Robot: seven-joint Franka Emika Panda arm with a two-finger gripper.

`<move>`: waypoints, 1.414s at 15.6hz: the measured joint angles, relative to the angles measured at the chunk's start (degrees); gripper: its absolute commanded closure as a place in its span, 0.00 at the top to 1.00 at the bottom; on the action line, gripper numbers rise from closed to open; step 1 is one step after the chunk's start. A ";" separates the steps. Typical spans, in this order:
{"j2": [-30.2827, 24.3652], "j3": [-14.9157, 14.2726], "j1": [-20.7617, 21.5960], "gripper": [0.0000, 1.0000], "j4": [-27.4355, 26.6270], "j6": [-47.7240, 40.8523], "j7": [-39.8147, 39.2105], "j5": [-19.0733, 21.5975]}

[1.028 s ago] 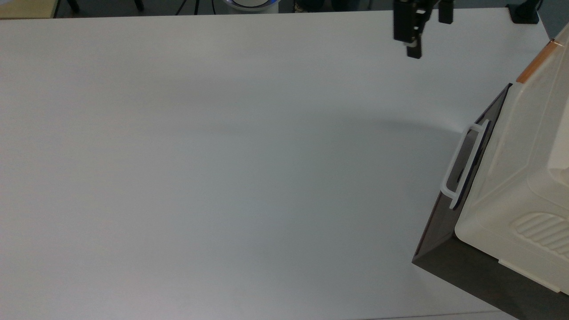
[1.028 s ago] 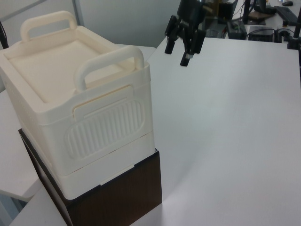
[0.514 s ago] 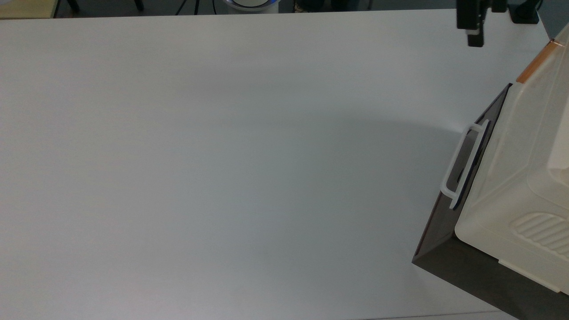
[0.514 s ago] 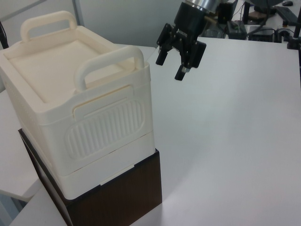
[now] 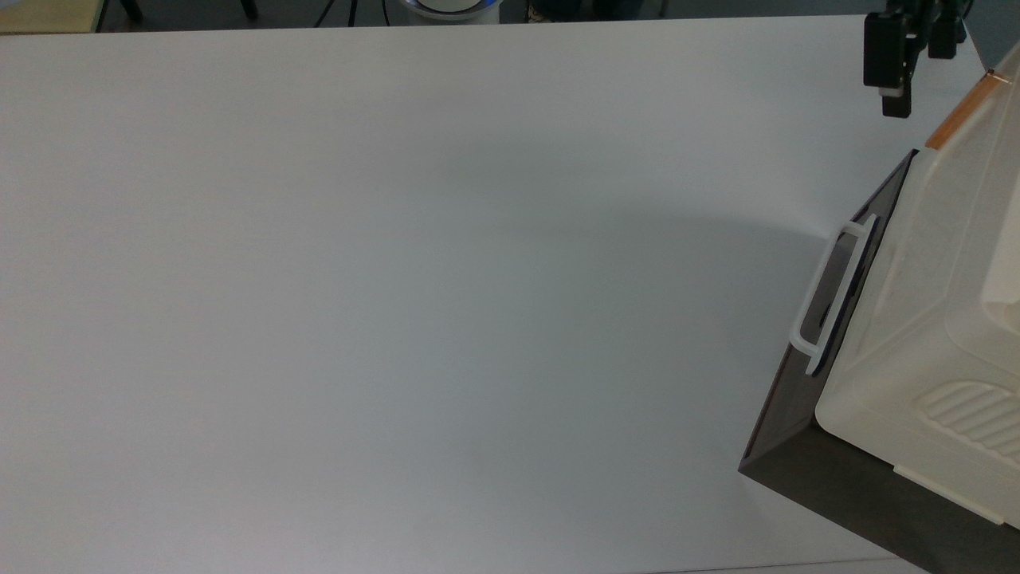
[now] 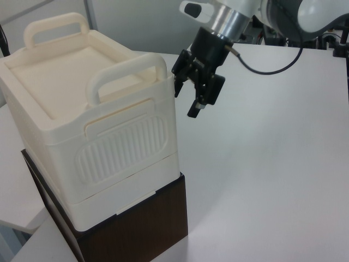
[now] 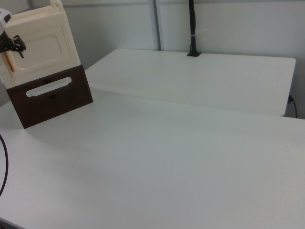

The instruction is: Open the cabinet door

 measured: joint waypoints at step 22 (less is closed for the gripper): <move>4.73 -0.80 2.60 0.49 3.89 2.93 0.61 -3.48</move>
